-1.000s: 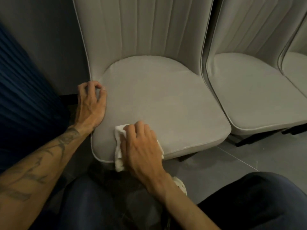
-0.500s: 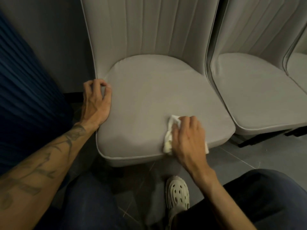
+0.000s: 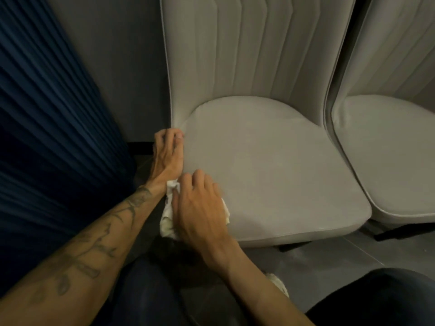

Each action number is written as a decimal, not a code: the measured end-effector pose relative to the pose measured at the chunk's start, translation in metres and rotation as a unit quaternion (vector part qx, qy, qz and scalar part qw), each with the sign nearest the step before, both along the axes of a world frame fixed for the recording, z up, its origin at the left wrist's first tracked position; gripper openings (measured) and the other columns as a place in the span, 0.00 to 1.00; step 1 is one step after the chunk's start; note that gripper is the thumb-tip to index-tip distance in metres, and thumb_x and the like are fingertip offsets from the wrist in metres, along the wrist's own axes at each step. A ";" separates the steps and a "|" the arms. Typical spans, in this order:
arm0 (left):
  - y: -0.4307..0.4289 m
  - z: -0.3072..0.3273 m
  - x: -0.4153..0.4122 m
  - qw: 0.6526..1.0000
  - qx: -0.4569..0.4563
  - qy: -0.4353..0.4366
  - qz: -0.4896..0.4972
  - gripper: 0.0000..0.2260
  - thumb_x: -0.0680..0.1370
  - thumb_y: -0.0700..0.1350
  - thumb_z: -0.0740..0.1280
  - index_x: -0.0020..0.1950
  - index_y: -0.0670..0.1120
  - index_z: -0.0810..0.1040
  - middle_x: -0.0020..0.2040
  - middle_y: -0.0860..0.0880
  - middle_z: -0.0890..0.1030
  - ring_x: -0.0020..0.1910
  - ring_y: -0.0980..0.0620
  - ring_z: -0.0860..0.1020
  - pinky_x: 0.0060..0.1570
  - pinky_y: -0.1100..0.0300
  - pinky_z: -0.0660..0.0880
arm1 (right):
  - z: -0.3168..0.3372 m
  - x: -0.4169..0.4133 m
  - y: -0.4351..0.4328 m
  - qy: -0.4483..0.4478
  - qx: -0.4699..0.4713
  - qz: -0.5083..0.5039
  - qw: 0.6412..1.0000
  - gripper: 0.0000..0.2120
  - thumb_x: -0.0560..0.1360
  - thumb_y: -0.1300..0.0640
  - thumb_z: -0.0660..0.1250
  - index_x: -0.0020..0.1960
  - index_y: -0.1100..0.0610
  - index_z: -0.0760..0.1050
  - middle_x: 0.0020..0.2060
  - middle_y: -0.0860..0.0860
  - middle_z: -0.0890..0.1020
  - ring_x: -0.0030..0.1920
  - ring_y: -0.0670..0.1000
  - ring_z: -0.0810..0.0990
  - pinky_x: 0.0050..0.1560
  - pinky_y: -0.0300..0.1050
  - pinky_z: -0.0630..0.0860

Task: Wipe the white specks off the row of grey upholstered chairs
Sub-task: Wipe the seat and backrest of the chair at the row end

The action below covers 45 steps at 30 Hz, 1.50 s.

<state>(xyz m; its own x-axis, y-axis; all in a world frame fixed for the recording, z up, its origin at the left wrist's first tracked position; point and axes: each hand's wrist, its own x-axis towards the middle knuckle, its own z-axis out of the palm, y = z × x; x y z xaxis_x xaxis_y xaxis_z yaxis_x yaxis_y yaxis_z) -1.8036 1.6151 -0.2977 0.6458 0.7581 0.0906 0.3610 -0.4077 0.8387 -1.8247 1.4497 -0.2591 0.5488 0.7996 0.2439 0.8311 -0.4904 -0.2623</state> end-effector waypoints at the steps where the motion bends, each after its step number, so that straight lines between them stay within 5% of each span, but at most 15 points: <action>1: 0.001 -0.001 0.001 1.000 -0.012 -0.002 0.004 0.09 0.88 0.50 0.52 0.58 0.53 0.72 0.62 0.50 0.64 0.66 0.44 0.72 0.68 0.58 0.63 | 0.000 0.005 0.003 0.001 0.000 -0.002 1.000 0.09 0.82 0.52 0.53 0.54 0.54 0.69 0.49 0.53 0.73 0.49 0.54 0.71 0.49 0.49 0.68; 6: 0.005 0.012 -0.003 0.998 -0.059 0.022 0.000 0.12 0.89 0.48 0.51 0.58 0.53 0.73 0.66 0.45 0.66 0.68 0.44 0.71 0.65 0.65 0.61 | 0.012 0.049 0.017 -0.025 -0.007 0.071 0.997 0.09 0.80 0.54 0.57 0.52 0.59 0.72 0.48 0.58 0.76 0.46 0.60 0.74 0.46 0.55 0.71; 9: -0.003 0.021 -0.007 0.998 -0.042 0.037 0.006 0.07 0.87 0.51 0.56 0.58 0.55 0.74 0.62 0.51 0.66 0.64 0.45 0.74 0.66 0.58 0.65 | 0.014 0.116 0.010 -0.006 -0.066 -0.006 0.998 0.13 0.82 0.52 0.53 0.58 0.59 0.69 0.55 0.59 0.74 0.53 0.61 0.73 0.53 0.55 0.67; 13: -0.019 0.028 0.001 0.994 0.065 0.074 0.036 0.08 0.84 0.50 0.65 0.60 0.49 0.73 0.65 0.45 0.68 0.61 0.39 0.75 0.62 0.48 0.72 | 0.008 0.190 -0.007 -0.020 -0.047 -0.118 0.992 0.12 0.82 0.52 0.55 0.58 0.60 0.70 0.55 0.60 0.74 0.53 0.63 0.73 0.52 0.56 0.68; 22: -0.022 0.028 0.024 0.981 0.132 0.107 0.093 0.07 0.83 0.51 0.64 0.55 0.49 0.71 0.65 0.42 0.69 0.59 0.35 0.74 0.55 0.40 0.75 | 0.010 0.306 -0.013 0.004 0.025 -0.350 0.936 0.14 0.83 0.51 0.54 0.58 0.62 0.69 0.58 0.61 0.74 0.58 0.63 0.73 0.56 0.57 0.70; 29: -0.017 0.021 0.026 0.980 0.132 0.118 0.092 0.05 0.83 0.55 0.60 0.53 0.55 0.68 0.64 0.46 0.68 0.57 0.38 0.74 0.53 0.39 0.77 | 0.001 0.311 0.047 -0.021 -0.010 -0.205 0.978 0.14 0.84 0.51 0.52 0.59 0.59 0.68 0.58 0.58 0.73 0.59 0.60 0.72 0.59 0.54 0.68; 35: -0.021 0.026 0.028 0.978 0.127 0.137 0.095 0.07 0.82 0.56 0.59 0.54 0.55 0.68 0.66 0.46 0.67 0.59 0.37 0.74 0.54 0.39 0.77 | -0.003 0.324 0.033 -0.008 0.023 -0.253 0.967 0.13 0.84 0.52 0.54 0.57 0.61 0.69 0.57 0.60 0.74 0.56 0.62 0.74 0.56 0.54 0.69; 41: -0.022 0.027 0.028 0.978 0.117 0.140 0.100 0.07 0.82 0.56 0.58 0.55 0.55 0.69 0.66 0.47 0.67 0.60 0.40 0.73 0.55 0.39 0.76 | -0.003 0.325 0.064 -0.054 -0.051 -0.098 0.992 0.14 0.84 0.54 0.50 0.59 0.60 0.69 0.57 0.59 0.73 0.57 0.60 0.71 0.59 0.52 0.65; 45: -0.021 0.026 0.029 0.979 0.122 0.131 0.096 0.05 0.83 0.56 0.58 0.54 0.56 0.67 0.66 0.47 0.67 0.58 0.41 0.73 0.53 0.41 0.76 | -0.012 0.338 0.037 -0.058 -0.034 -0.169 0.983 0.17 0.85 0.52 0.49 0.60 0.62 0.70 0.57 0.59 0.73 0.56 0.61 0.72 0.58 0.53 0.65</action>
<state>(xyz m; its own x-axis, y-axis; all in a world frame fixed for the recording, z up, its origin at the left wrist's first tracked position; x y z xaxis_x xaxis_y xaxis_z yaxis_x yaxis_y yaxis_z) -1.7749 1.5942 -0.2720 0.5196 0.8438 0.1341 0.6402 -0.4884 0.5930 -1.4865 1.4871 -0.2711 0.7581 0.5925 0.2727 0.6394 -0.7575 -0.1318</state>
